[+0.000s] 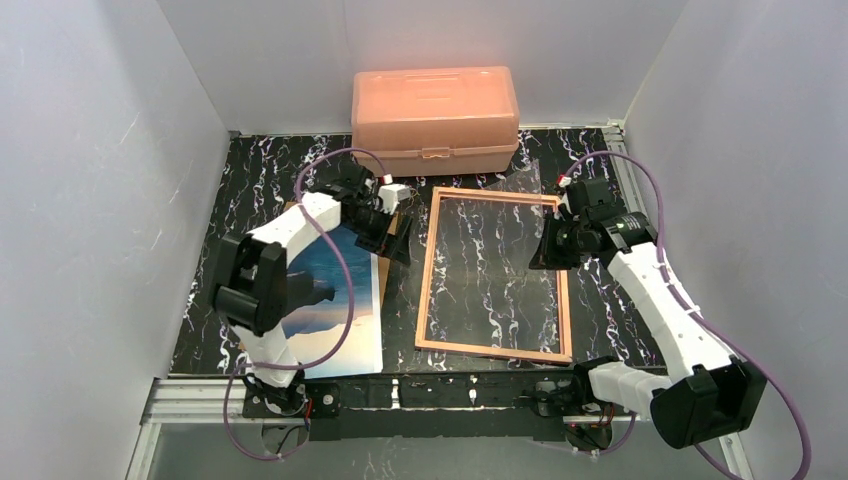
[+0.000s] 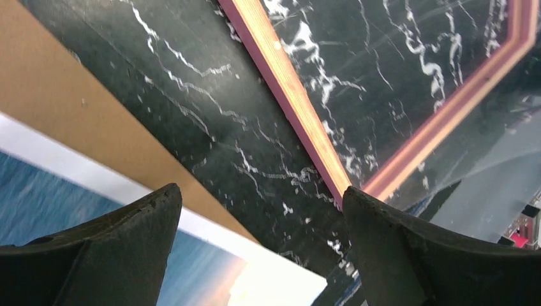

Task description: Put the photo into the frame

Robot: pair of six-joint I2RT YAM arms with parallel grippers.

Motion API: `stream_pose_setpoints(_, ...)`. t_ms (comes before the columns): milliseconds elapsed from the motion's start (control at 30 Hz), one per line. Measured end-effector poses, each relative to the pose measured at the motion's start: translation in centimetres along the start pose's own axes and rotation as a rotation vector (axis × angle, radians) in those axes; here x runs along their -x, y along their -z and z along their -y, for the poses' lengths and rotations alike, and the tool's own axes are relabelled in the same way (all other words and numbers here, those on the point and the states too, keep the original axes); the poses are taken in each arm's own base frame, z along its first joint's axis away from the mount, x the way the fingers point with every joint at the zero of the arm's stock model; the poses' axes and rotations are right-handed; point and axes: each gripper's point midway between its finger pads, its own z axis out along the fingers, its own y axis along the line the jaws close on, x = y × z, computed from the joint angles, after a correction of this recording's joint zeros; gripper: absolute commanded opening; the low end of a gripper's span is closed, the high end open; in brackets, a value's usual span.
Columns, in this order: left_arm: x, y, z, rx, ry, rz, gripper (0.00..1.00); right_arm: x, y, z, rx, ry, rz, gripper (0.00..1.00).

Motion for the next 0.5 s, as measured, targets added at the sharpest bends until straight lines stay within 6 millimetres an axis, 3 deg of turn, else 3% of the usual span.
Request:
stream_pose_setpoints(233, 0.8, -4.8, -1.0, 0.048, 0.025, -0.058, 0.9, 0.8, 1.8, 1.3, -0.071, 0.029, 0.096, 0.01)
stream_pose_setpoints(500, 1.2, -8.3, 1.0, 0.067, -0.033, -0.087, 0.76, 1.0, 3.3, 1.0, -0.05, 0.043, 0.158, 0.01)
